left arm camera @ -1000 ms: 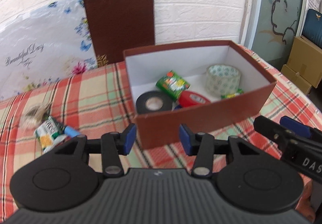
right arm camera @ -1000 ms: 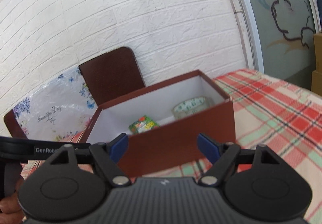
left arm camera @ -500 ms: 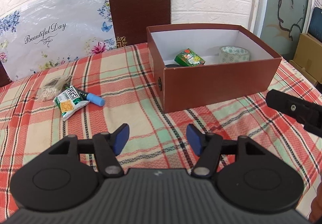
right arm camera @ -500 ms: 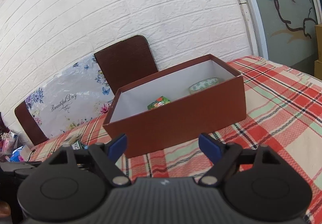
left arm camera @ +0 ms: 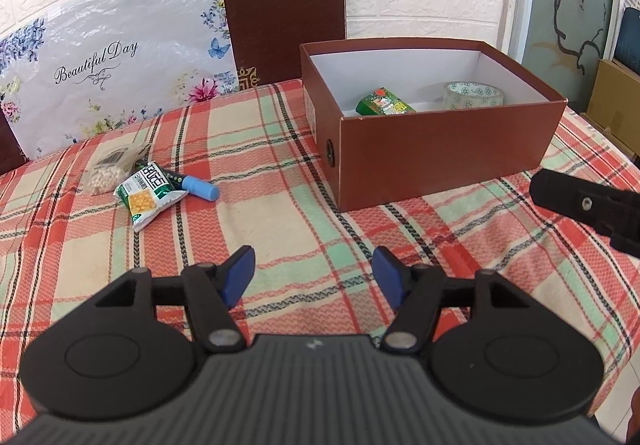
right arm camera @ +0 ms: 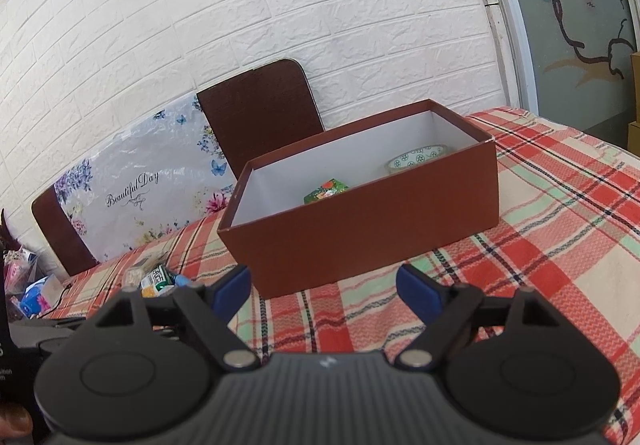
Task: Organize objects
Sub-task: 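Move the left gripper back over the green snack packet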
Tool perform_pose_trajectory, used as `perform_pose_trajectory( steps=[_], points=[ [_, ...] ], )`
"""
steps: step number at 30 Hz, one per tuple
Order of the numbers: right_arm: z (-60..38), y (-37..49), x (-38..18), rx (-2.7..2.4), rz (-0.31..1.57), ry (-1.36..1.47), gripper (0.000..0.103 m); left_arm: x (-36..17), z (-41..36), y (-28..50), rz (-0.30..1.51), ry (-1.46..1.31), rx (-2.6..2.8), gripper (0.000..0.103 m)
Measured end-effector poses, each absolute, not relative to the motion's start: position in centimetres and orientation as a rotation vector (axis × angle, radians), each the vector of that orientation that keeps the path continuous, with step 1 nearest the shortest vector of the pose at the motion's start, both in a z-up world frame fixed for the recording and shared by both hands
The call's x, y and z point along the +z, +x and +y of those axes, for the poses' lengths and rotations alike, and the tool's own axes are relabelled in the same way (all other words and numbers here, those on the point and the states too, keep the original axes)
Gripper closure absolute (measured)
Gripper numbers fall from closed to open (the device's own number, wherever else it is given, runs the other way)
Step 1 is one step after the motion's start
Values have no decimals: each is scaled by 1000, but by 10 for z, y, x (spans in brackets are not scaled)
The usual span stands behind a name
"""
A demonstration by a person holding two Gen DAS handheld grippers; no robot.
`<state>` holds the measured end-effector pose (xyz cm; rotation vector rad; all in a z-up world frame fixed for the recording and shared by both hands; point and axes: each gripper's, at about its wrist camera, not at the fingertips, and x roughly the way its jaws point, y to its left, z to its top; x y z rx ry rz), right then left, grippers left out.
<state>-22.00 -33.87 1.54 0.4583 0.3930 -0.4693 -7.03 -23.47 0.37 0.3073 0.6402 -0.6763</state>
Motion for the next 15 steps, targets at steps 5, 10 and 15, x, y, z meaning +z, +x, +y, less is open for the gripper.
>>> perform_pose_trajectory(
  steps=[5, 10, 15],
  points=[
    [-337, -212, 14, -459, 411, 451, 20, 0, -233, -65, 645, 313, -672, 36],
    [-334, -205, 10, -451, 437, 441, 20, -4, -233, -58, 652, 320, -674, 35],
    [-330, -195, 7, -447, 459, 428, 20, -9, -228, -50, 662, 311, -664, 34]
  ],
)
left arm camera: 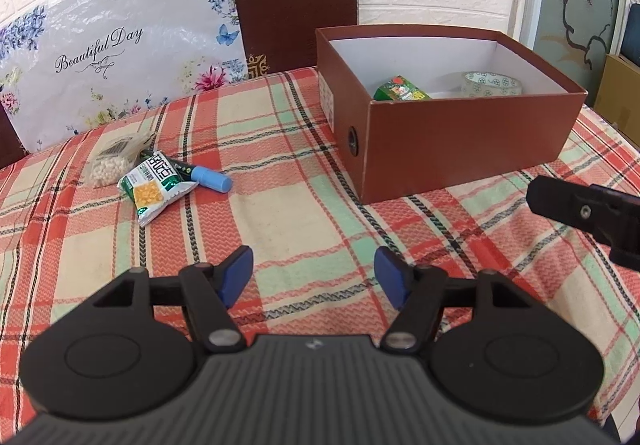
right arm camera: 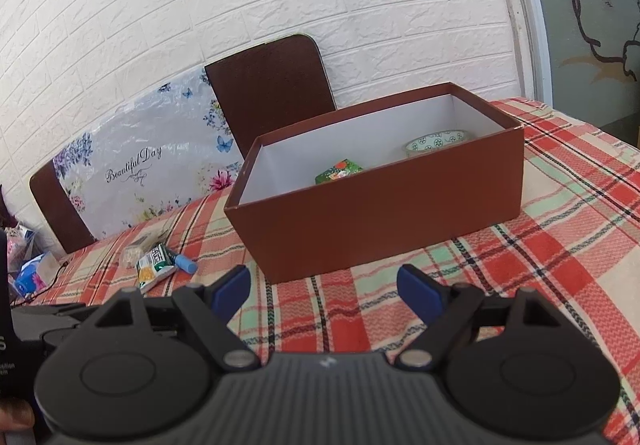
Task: Organize objects
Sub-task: 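Move the left gripper back over the green snack packet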
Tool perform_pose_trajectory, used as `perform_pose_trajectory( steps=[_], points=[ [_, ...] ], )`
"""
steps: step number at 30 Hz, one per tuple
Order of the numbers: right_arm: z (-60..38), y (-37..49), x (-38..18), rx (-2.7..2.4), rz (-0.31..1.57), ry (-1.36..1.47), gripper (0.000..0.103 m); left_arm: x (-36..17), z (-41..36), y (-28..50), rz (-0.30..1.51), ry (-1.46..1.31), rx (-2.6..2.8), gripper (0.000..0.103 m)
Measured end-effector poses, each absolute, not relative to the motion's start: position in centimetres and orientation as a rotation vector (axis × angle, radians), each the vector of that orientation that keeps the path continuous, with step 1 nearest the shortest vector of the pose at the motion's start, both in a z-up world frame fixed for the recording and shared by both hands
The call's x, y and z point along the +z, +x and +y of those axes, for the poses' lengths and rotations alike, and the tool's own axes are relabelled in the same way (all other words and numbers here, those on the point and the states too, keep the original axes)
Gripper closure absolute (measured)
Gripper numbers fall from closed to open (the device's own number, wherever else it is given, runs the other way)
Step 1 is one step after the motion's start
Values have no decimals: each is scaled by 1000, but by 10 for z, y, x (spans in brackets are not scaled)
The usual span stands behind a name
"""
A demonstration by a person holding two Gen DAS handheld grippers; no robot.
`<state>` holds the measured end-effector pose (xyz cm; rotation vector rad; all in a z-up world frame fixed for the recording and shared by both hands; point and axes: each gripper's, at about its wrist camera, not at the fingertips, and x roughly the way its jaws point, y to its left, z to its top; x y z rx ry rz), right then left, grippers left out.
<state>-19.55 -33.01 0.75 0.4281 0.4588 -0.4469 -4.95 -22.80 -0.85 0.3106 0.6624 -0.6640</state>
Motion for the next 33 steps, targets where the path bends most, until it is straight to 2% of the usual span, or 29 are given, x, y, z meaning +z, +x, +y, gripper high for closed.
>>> perform_pose_trajectory(
  steps=[16, 24, 25, 26, 28, 33],
  points=[
    [-294, -149, -11, -341, 584, 361, 21, -28, -174, -1, 693, 238, -558, 33],
    [-240, -96, -47, -148, 720, 213, 43, -54, -72, 71, 672, 116, -223, 32],
    [-231, -86, -51, -127, 724, 173, 43, -62, -58, 78, 666, 96, -174, 31],
    [-225, -75, -55, -111, 726, 140, 44, -69, -45, 79, 631, 52, -161, 20],
    [-213, -50, -62, -68, 727, 97, 45, -68, -26, 76, 590, -75, -190, 19],
    [-198, 18, -66, -33, 683, -5, 44, -67, -42, 72, 569, -11, -216, 19]
  ],
)
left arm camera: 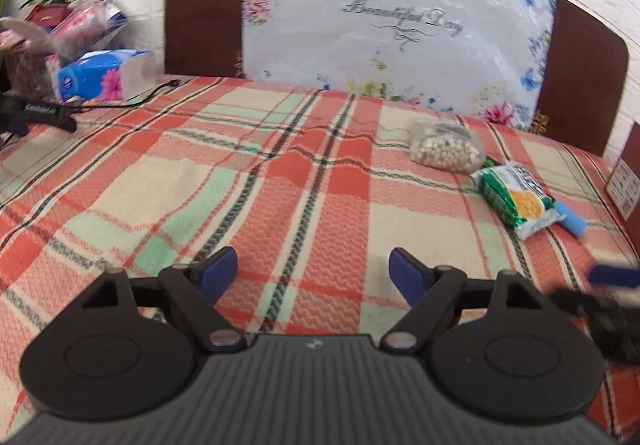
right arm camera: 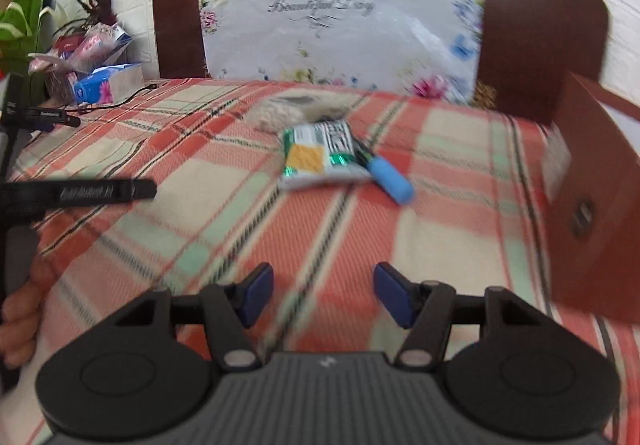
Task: Organize objects
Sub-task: 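Move the left gripper back over the green snack packet, then grasp the green snack packet with the left gripper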
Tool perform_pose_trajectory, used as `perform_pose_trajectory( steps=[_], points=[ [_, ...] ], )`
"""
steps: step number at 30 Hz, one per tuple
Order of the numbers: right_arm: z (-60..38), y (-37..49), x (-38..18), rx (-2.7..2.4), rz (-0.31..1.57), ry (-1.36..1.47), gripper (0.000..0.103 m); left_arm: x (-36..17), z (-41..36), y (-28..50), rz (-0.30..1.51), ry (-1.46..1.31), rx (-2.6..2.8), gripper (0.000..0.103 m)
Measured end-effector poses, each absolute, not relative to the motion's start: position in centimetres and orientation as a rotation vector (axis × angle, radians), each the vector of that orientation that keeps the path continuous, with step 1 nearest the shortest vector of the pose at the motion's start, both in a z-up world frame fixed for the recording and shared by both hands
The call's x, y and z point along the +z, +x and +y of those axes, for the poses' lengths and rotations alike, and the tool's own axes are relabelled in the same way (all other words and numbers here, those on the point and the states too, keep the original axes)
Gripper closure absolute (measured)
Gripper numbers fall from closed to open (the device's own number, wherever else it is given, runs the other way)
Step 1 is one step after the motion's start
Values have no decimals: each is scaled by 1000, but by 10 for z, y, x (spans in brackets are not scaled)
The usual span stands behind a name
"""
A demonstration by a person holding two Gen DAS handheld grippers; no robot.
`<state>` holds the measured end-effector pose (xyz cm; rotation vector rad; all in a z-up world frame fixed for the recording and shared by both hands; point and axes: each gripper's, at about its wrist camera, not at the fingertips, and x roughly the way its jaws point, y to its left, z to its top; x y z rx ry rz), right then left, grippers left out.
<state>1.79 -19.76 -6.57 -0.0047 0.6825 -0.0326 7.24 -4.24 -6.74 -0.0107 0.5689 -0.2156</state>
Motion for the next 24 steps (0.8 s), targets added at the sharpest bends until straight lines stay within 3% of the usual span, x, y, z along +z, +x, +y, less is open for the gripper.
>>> perform_pose_trajectory(
  steps=[6, 10, 13, 15, 22, 23, 24],
  points=[
    [-202, 81, -69, -56, 666, 5, 33, -71, -34, 77, 560, -64, -240, 19],
    [-196, 98, -72, -34, 656, -25, 35, -72, -33, 79, 555, -79, -246, 19],
    [-188, 98, -71, 11, 646, -47, 64, -71, -33, 78, 553, -81, -249, 19],
    [-180, 93, -71, 30, 647, -79, 98, -72, -33, 78, 554, -81, -249, 19],
    [-176, 48, -66, 27, 648, -162, 96, -66, -25, 85, 598, -135, -267, 18],
    [-178, 41, -64, 35, 645, -164, 89, -63, -23, 91, 615, -177, -289, 18],
    [-180, 36, -63, 41, 636, -170, 70, -58, -23, 99, 636, -216, -333, 18]
  ],
)
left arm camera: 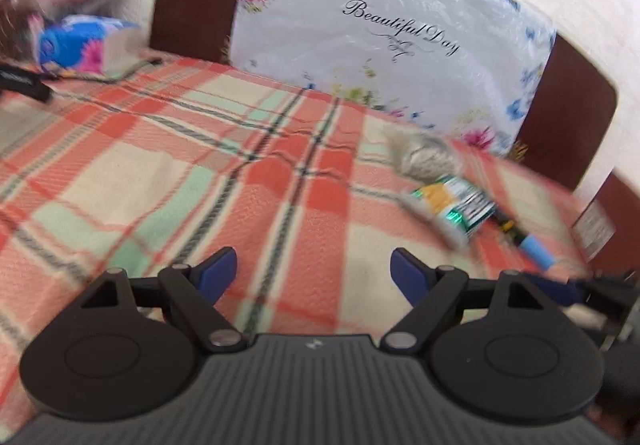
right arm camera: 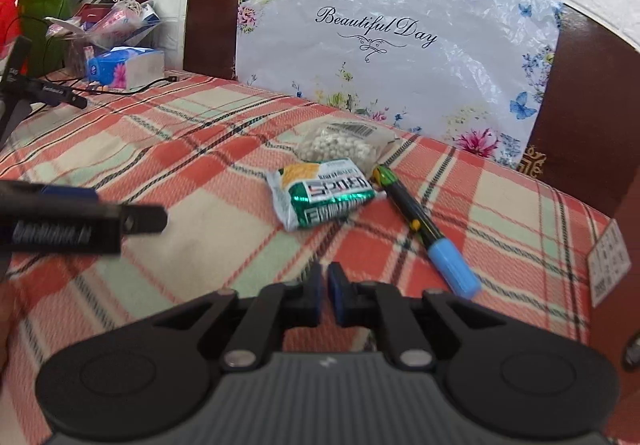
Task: Organize objects
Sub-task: 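Grasp the green snack packet with the left gripper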
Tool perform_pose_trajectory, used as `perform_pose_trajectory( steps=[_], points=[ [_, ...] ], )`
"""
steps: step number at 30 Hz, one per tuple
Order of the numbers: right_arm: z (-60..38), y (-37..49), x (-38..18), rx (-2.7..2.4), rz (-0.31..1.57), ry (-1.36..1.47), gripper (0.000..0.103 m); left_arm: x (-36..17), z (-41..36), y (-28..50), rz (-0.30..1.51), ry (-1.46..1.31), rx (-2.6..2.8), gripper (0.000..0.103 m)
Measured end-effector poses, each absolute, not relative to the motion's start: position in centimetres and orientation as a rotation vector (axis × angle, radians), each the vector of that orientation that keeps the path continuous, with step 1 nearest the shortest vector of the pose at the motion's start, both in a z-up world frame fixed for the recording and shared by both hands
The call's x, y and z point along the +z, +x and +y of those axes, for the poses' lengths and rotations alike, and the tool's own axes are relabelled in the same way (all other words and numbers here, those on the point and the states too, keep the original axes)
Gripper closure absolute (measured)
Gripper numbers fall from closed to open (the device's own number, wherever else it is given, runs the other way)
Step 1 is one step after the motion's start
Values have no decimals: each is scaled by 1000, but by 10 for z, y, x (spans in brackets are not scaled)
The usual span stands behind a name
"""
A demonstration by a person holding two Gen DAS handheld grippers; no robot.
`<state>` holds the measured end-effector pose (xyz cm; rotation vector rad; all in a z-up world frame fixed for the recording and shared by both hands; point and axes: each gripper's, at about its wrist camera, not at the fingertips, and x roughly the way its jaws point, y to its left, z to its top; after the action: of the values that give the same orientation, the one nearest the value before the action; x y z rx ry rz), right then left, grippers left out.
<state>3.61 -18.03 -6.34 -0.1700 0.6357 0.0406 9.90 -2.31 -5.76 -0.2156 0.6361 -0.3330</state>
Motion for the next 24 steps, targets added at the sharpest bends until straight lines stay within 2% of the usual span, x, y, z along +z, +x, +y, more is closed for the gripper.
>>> perform_pose_trajectory(
  steps=[2, 3, 6, 7, 8, 9, 10, 11, 12, 13, 14, 15, 18, 24],
  points=[
    [-182, 33, -64, 30, 611, -196, 50, -45, -34, 118, 646, -212, -434, 17],
    [-182, 36, -66, 27, 613, -204, 46, -39, -44, 127, 649, -179, -494, 16],
    [-184, 53, -68, 44, 628, -169, 45, -31, -78, 148, 651, -51, -621, 7],
    [-185, 61, -67, 57, 633, -156, 43, -31, -89, 153, 648, -4, -640, 6],
    [-185, 69, -67, 65, 635, -150, 38, -33, -97, 158, 651, 30, -652, 6],
    [-185, 79, -69, 65, 636, -146, 29, -36, -105, 165, 663, 57, -666, 6],
    [-184, 89, -70, 66, 635, -142, 26, -38, -111, 170, 677, 70, -684, 6],
    [-184, 98, -71, 70, 640, -134, 25, -40, -115, 174, 684, 77, -702, 8],
    [-184, 108, -72, 74, 644, -116, 24, -43, -120, 177, 690, 86, -716, 19],
    [-184, 115, -73, 77, 646, -100, 23, -47, -123, 181, 715, 94, -743, 32],
    [-184, 121, -75, 88, 650, -87, 25, -51, -126, 184, 748, 79, -767, 50],
    [-184, 124, -76, 106, 650, -76, 35, -53, -124, 184, 758, 52, -760, 51],
    [-186, 116, -77, 125, 634, -64, 43, -56, -118, 169, 739, 35, -752, 53],
    [-180, 45, -74, 172, 646, -83, 45, -58, -104, 91, 743, 18, -777, 53]
  ],
)
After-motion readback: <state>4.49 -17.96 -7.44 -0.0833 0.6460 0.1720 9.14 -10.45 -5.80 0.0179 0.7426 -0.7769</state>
